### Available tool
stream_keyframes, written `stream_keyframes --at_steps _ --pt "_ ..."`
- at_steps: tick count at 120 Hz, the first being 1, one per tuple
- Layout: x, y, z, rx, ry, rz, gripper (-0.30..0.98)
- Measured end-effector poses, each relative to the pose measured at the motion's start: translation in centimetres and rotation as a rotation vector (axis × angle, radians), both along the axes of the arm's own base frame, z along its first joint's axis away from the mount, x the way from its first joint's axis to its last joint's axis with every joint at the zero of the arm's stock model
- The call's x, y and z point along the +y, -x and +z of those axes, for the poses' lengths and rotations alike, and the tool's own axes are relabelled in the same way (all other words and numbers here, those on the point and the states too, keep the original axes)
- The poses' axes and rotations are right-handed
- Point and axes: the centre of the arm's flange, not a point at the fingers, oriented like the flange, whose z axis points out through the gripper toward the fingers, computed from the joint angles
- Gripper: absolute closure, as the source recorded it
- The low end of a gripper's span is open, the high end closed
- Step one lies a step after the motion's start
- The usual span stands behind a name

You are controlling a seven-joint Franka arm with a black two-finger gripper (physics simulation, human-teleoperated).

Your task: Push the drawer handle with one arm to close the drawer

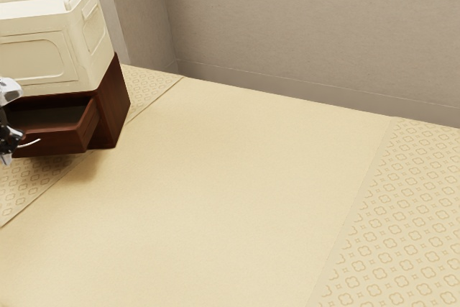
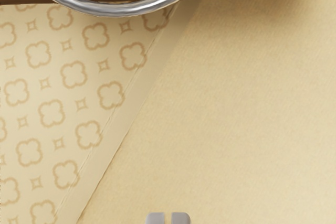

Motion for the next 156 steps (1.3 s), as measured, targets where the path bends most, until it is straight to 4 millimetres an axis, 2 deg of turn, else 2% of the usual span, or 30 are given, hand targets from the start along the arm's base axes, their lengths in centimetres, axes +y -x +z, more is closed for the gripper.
stream_keyframes --at_steps 22,63,84,101,108,116,142,156 --pt "0.7 -1.2 -0.6 0.008 -0.011 0.014 0.78" --pt "2.1 -1.8 -0.4 -0.018 0.009 0.057 0.79" --pt "1.8 -1.6 -0.2 -0.007 -0.008 0.065 0.79" --pt "1.5 -1.9 -1.2 0.004 0.017 0.06 0.79" --pt "1.9 -2.2 -2.8 0.017 0.042 0.067 0.79" --pt "2.3 -2.3 -3.5 0.014 0.052 0.07 0.79" --pt "4.6 -4.0 -2.9 -0.018 0.03 0.063 0.79" --pt "5.2 -4.5 -3.0 -0.019 0.025 0.053 0.79"
